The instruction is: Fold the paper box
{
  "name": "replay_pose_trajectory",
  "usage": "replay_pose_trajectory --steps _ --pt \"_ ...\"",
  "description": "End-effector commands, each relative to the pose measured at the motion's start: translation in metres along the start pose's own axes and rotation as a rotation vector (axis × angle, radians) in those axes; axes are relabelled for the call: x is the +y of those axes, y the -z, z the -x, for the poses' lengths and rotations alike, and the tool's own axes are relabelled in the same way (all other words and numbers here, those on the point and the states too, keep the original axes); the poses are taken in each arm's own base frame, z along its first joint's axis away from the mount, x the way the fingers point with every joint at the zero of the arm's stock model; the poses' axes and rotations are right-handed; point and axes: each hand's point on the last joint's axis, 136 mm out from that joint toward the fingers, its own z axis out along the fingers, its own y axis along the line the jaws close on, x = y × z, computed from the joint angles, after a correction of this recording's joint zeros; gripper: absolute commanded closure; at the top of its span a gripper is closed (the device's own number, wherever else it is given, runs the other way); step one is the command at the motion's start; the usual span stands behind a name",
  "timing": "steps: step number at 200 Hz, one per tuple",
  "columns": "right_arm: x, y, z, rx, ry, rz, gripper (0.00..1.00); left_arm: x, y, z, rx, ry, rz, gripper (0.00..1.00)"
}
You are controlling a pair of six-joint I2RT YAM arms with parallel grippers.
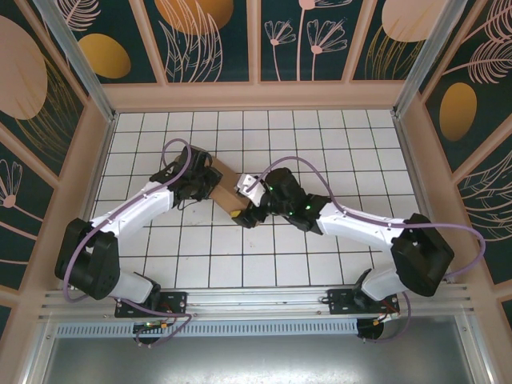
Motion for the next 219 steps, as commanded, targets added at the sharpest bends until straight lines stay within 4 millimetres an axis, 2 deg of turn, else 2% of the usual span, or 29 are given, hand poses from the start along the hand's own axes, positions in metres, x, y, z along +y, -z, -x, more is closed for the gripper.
replay_pose_trajectory --steps 1,68,142,164,186,219 --pt "0.001 -0.009 0.009 0.001 0.061 -0.029 0.13 -0.014 0.011 0.000 0.000 0.036 -0.026 0.75" --pt "0.010 -0.029 -0.002 0.093 0.074 -0.080 0.11 -0.016 0.009 0.003 -0.014 0.050 -0.020 0.75" --pt "-0.002 -0.050 -0.031 0.289 0.097 -0.245 0.11 -0.016 0.005 0.003 -0.010 0.075 -0.018 0.75" --pt "-0.010 -0.050 -0.038 0.320 0.127 -0.282 0.14 -0.017 0.007 0.003 -0.010 0.079 -0.022 0.75" --pt "-0.021 -0.049 -0.036 0.317 0.132 -0.319 0.18 -0.018 0.009 0.003 -0.008 0.085 -0.028 0.74" --pt "-0.031 -0.048 -0.036 0.343 0.202 -0.353 0.33 -0.019 0.013 0.001 0.001 0.088 -0.039 0.68"
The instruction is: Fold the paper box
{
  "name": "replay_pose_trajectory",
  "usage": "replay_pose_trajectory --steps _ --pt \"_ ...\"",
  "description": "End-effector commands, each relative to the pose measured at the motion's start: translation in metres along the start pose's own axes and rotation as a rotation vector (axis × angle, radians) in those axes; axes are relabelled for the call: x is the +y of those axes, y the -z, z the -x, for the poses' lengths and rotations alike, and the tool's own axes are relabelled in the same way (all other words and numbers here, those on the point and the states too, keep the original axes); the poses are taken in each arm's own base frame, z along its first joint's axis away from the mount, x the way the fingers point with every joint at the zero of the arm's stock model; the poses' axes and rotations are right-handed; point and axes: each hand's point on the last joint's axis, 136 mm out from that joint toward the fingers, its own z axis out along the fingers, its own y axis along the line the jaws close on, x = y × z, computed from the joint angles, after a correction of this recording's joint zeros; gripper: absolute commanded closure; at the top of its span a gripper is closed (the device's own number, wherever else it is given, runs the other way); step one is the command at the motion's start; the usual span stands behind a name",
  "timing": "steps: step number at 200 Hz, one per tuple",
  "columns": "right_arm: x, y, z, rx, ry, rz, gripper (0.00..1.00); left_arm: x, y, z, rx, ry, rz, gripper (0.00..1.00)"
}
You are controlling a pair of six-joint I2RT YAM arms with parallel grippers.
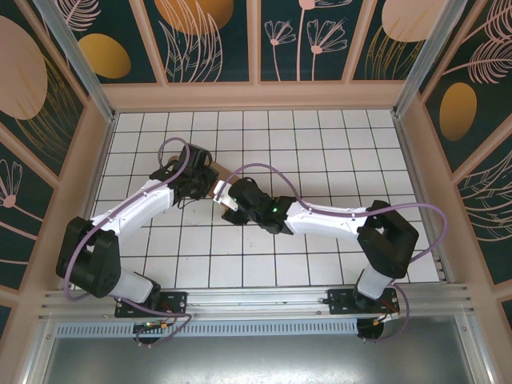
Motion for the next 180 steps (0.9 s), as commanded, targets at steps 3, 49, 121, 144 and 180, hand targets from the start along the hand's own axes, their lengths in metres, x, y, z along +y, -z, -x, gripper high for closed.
replay_pose_trajectory --steps 3,49,121,144,180 --pt "-0.012 -0.010 -0.013 0.063 0.063 -0.066 0.35 -0.018 0.014 -0.013 0.069 0.023 -0.060 0.67" --pt "-0.026 0.001 -0.003 0.002 0.070 -0.051 0.60 -0.022 0.023 -0.013 0.074 0.018 -0.083 0.47" --pt "-0.051 0.026 0.006 -0.094 0.028 0.187 0.64 -0.058 0.067 -0.008 0.030 -0.217 -0.248 0.30" --pt "-0.053 0.031 0.002 -0.108 0.051 0.273 0.65 -0.066 0.090 -0.008 -0.008 -0.347 -0.348 0.30" --pt "-0.059 0.035 -0.009 -0.092 0.056 0.418 0.64 -0.080 0.130 -0.026 0.045 -0.486 -0.532 0.30"
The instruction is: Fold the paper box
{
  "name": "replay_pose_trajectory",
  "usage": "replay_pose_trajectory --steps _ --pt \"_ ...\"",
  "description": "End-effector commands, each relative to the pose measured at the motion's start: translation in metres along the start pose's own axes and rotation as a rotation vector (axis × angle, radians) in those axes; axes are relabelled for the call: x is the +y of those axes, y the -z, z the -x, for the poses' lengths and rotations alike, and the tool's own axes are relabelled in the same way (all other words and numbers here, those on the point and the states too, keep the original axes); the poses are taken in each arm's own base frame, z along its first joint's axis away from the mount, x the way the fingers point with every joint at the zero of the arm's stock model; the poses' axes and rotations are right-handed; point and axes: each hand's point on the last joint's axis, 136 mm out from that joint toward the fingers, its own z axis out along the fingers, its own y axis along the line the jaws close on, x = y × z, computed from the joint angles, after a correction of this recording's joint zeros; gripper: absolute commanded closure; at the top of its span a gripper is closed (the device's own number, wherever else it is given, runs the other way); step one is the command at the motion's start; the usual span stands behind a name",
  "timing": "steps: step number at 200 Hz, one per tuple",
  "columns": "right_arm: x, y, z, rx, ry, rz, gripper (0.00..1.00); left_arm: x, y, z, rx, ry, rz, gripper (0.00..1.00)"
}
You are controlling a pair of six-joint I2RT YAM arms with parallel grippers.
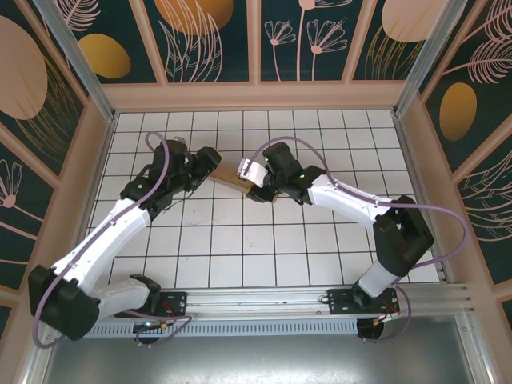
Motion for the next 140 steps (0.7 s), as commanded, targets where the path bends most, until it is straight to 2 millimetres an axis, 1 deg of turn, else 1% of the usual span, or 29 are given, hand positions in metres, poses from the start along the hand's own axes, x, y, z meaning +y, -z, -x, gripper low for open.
replay_pose_trajectory --steps 1,11,29,59,74,85,97,109,140 --pt "0.009 0.014 0.013 -0.052 0.049 0.154 0.64 -0.026 0.016 -0.009 0.042 -0.158 -0.141 0.30" --pt "0.007 0.013 0.009 -0.034 0.046 0.178 0.64 -0.032 0.022 -0.013 0.060 -0.196 -0.174 0.31" --pt "0.008 0.012 0.003 -0.017 0.051 0.220 0.62 -0.054 0.036 -0.014 0.077 -0.286 -0.244 0.33" --pt "0.014 0.011 -0.007 -0.003 0.071 0.251 0.60 -0.077 0.052 -0.004 0.055 -0.388 -0.264 0.36" --pt "0.015 0.013 -0.010 -0.013 0.070 0.259 0.60 -0.082 0.054 0.005 0.034 -0.393 -0.274 0.36" --pt "0.013 0.015 -0.009 -0.030 0.058 0.263 0.60 -0.082 0.050 0.010 0.032 -0.370 -0.282 0.36" --pt "0.013 0.015 -0.010 -0.044 0.044 0.278 0.59 -0.079 0.040 0.014 0.037 -0.340 -0.298 0.36" --pt "0.013 0.013 -0.010 -0.048 0.033 0.283 0.58 -0.067 0.026 0.017 0.037 -0.298 -0.290 0.36" --pt "0.011 0.007 -0.015 -0.034 0.011 0.297 0.58 -0.039 -0.013 0.011 0.069 -0.221 -0.265 0.37"
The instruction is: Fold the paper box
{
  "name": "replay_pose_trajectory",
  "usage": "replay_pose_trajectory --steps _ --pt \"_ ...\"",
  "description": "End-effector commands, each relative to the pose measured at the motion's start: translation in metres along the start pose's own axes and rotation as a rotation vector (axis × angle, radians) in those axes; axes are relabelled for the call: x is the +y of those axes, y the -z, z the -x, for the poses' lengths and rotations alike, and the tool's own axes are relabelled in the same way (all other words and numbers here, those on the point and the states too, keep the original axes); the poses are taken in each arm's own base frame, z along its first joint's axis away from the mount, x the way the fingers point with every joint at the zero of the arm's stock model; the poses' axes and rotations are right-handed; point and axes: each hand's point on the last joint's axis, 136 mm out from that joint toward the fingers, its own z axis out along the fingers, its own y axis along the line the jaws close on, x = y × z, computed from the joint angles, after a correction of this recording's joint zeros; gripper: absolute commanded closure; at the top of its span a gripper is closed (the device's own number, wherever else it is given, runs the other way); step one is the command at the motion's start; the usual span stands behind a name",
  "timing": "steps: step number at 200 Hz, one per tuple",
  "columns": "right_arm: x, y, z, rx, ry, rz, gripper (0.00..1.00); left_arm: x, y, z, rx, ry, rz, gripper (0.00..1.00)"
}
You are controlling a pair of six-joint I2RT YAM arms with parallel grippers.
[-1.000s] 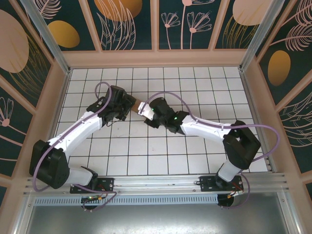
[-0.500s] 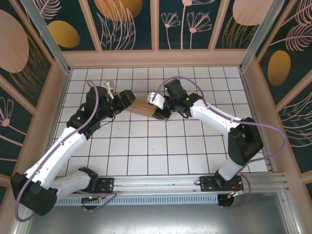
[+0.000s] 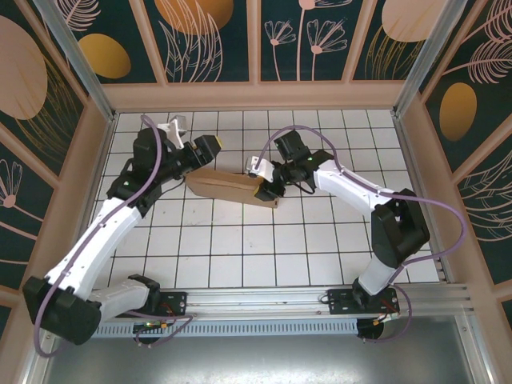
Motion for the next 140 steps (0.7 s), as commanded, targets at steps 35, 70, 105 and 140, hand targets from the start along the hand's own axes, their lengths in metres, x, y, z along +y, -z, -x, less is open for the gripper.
replay_pose_trajectory --steps 35,70,105,140 --pt "0.001 -0.017 -0.015 0.021 -0.018 0.044 0.57 0.065 -0.043 -0.015 0.006 0.095 0.110 0.37" --pt "-0.014 -0.019 -0.022 0.038 -0.028 -0.025 0.50 0.100 -0.053 -0.030 0.007 0.125 0.196 0.37" --pt "-0.034 -0.009 -0.007 -0.017 -0.074 -0.133 0.41 0.124 -0.058 -0.042 -0.020 0.164 0.215 0.37" --pt "-0.037 0.017 0.029 -0.160 -0.145 -0.169 0.29 0.137 -0.062 -0.039 -0.052 0.163 0.256 0.37"
